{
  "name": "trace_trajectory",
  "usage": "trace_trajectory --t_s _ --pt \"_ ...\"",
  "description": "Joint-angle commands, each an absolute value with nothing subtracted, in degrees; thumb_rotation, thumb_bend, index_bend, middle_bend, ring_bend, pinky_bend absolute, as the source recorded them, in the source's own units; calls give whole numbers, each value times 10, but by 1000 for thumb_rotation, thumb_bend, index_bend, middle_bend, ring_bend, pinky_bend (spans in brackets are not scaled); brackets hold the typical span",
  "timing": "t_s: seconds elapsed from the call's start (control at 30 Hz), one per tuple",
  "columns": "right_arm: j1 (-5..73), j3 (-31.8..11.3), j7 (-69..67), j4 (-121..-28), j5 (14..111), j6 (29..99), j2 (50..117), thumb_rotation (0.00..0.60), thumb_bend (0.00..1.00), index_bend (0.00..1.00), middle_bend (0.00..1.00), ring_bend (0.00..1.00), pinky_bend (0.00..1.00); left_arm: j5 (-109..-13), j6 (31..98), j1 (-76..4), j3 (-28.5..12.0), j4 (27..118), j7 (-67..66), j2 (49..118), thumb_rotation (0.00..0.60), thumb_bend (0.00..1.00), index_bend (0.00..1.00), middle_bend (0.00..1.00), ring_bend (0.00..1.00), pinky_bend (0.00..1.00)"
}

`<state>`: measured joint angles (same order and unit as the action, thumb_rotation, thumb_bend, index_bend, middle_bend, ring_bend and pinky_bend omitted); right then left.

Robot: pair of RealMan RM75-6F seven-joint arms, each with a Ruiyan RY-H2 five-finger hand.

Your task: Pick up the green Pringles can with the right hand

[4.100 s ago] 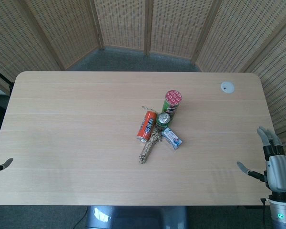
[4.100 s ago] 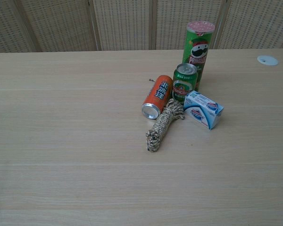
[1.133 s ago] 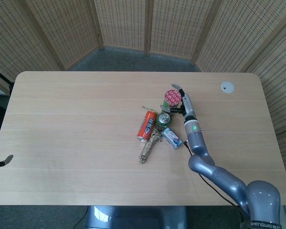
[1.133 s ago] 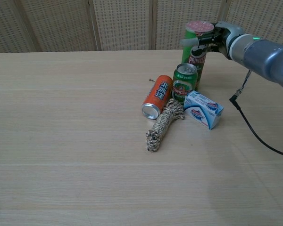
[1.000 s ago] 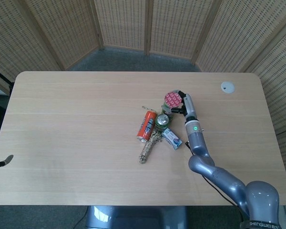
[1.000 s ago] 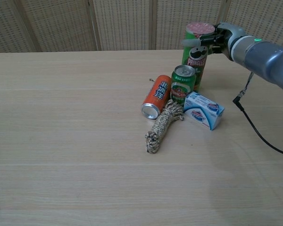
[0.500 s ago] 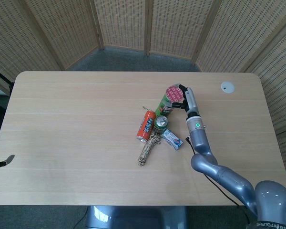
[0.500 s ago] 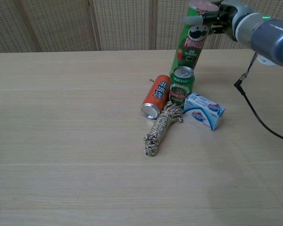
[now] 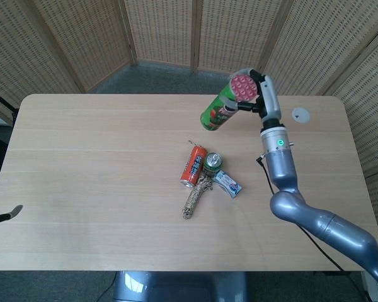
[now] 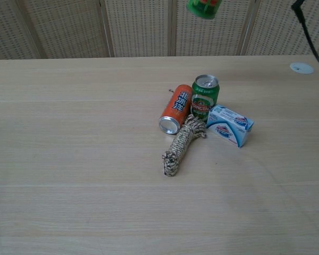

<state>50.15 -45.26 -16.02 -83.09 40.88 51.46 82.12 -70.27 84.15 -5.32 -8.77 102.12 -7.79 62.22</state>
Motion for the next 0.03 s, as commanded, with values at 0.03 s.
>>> trace_trajectory --t_s 0.03 --pt "509 -475 -133 -865 367 531 790 600 0 478 407 288 485 -704 841 -53 -86 1022 -78 622 600 0 0 0 0 0"
